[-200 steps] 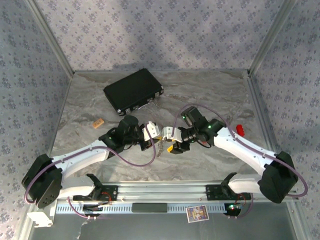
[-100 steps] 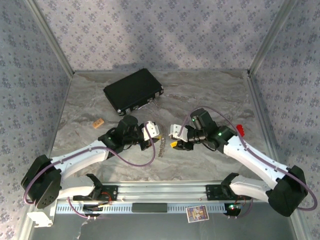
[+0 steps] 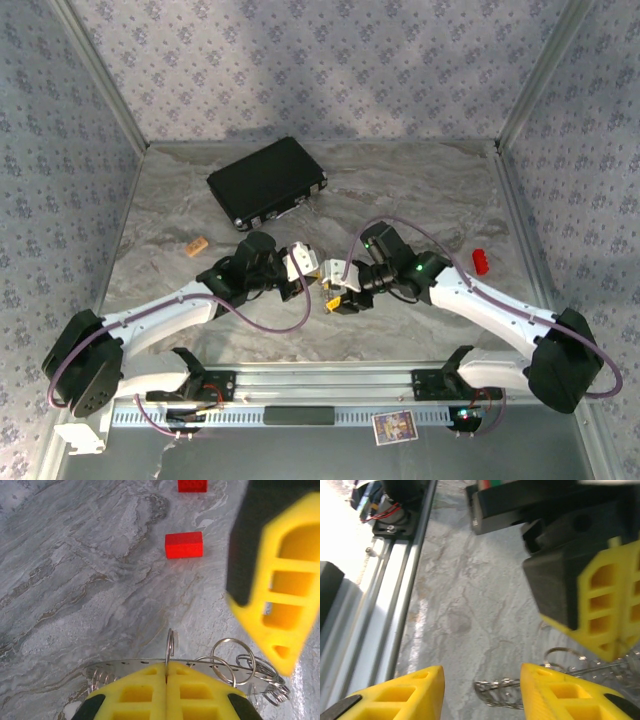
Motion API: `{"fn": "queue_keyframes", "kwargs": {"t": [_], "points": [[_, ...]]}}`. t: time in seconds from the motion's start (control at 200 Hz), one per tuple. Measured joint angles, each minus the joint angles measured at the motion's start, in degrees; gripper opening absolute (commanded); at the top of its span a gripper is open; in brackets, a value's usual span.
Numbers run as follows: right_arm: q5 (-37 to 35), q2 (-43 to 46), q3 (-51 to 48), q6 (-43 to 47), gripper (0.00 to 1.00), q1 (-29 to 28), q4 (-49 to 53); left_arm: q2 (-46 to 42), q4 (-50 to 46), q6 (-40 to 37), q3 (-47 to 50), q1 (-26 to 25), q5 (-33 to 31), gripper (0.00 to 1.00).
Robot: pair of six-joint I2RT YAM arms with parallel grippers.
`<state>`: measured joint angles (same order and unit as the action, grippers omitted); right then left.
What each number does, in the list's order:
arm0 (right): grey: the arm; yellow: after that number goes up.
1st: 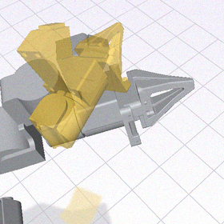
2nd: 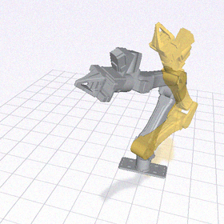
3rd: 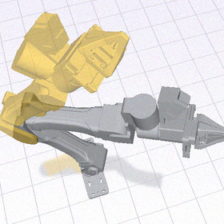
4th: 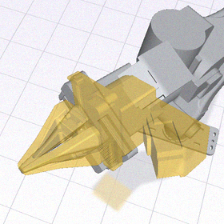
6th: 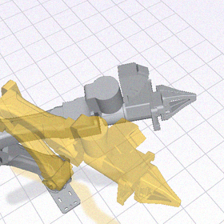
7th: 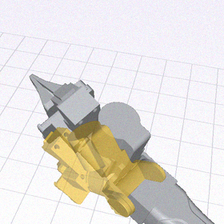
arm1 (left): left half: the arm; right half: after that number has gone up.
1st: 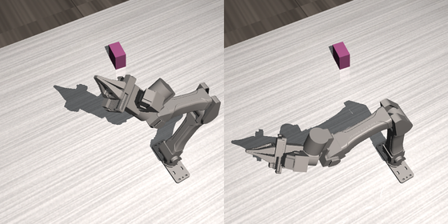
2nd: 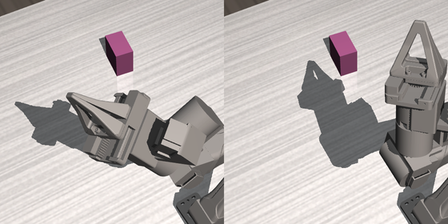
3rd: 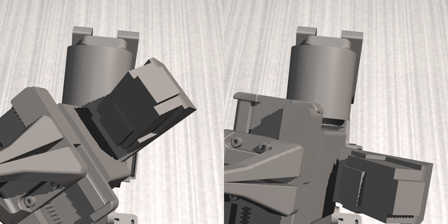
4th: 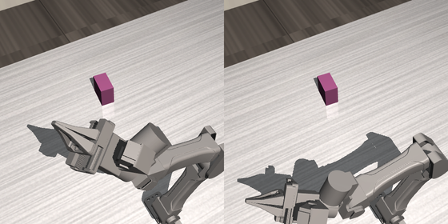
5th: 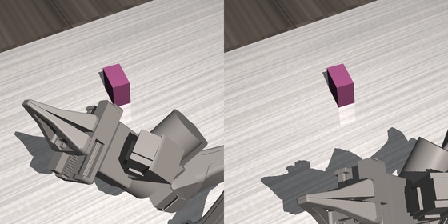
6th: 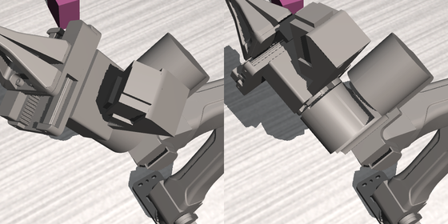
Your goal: Put the keys on the keyring
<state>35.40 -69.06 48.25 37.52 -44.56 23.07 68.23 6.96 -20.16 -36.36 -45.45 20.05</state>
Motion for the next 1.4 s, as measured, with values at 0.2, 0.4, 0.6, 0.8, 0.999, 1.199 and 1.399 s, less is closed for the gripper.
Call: {"fn": "queue_keyframes", "kwargs": {"t": [0.2, 0.4, 0.6, 0.8, 0.999, 1.199, 1.399], "points": [[-1.46, 3.85, -1.99, -0.7, 0.41, 2.54, -0.02, 0.0, 0.22, 0.37, 0.0, 0.0, -0.15, 0.0], [-7.54, 8.09, -3.21, -0.9, 0.33, 5.38, -6.54, 0.0, 0.22, 0.81, 0.0, 0.0, 0.35, 0.0], [-9.75, 3.23, -2.23, -0.22, 0.33, 4.0, -8.57, 0.0, 0.11, 1.38, 0.0, 0.0, 1.7, 0.0], [-9.68, -0.04, -1.62, -0.22, 0.32, 3.08, -10.21, 0.0, 0.0, 1.36, 0.0, 0.0, 3.74, 0.0], [-9.03, -1.07, -1.38, -0.22, 0.22, 2.75, -10.6, 0.0, -0.92, 1.2, 0.0, 0.0, 5.03, 0.0], [-8.04, -1.33, -0.96, 0.02, 0.14, 2.67, -10.56, 0.0, -0.96, 1.18, 0.0, -0.02, 5.27, 0.0], [-5.97, -1.68, -0.94, 0.42, 0.0, 2.71, -10.43, -0.11, -0.66, 1.4, 0.28, 0.02, 6.14, 0.0]]}}
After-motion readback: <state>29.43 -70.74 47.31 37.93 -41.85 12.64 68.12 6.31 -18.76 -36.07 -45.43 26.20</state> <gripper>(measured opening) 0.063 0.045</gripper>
